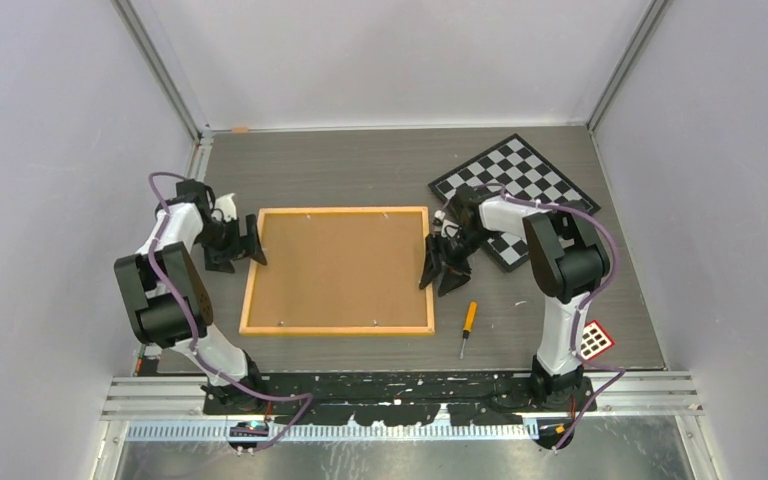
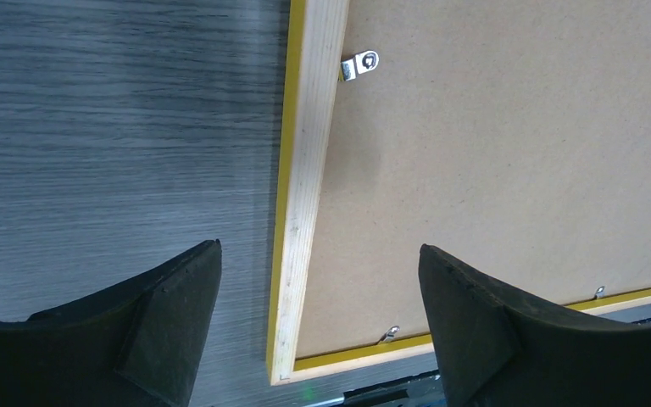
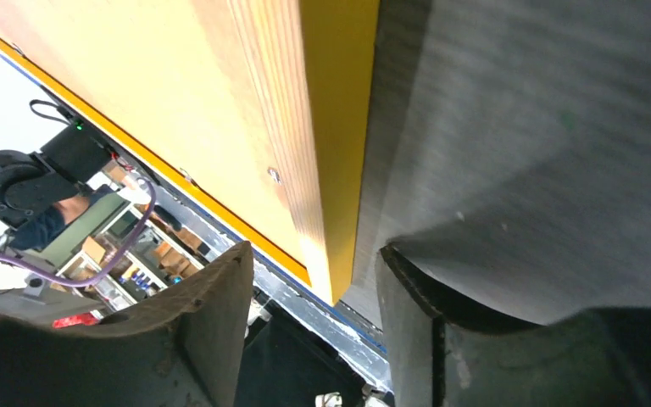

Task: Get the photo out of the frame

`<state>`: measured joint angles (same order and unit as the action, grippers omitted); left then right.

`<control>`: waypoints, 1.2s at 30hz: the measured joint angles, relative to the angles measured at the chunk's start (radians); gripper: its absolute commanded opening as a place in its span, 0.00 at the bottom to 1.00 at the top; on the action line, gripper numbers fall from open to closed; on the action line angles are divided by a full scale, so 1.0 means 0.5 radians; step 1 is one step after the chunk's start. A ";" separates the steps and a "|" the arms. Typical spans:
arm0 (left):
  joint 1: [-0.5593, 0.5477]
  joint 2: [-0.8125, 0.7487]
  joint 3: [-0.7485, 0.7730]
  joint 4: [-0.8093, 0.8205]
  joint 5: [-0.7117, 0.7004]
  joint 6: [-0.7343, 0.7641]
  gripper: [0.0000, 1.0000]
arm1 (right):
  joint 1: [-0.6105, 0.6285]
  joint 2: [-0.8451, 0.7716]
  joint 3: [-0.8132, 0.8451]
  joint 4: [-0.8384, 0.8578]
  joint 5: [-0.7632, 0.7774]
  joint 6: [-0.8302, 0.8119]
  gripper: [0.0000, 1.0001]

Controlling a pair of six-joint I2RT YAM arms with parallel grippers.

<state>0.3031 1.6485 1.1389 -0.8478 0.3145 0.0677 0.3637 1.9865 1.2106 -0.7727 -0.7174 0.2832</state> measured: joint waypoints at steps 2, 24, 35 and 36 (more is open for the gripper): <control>-0.001 0.030 -0.009 0.005 0.007 0.008 0.80 | 0.000 -0.047 -0.021 -0.047 0.063 0.018 0.69; -0.287 0.314 0.088 0.165 0.050 -0.077 0.65 | -0.054 -1.109 0.018 -0.608 0.509 -1.406 0.83; -0.362 0.395 0.314 0.097 0.093 -0.212 0.84 | 0.296 -1.309 -0.314 -0.696 0.622 -2.444 0.78; -0.362 0.383 0.356 0.074 0.097 -0.206 0.85 | 0.340 -1.328 -0.371 -0.697 0.636 -2.527 0.78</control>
<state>0.1223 1.8400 1.3167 -0.8108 0.3630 -0.0353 0.5339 1.3224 1.0252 -1.1210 -0.3992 -0.9802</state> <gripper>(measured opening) 0.808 0.787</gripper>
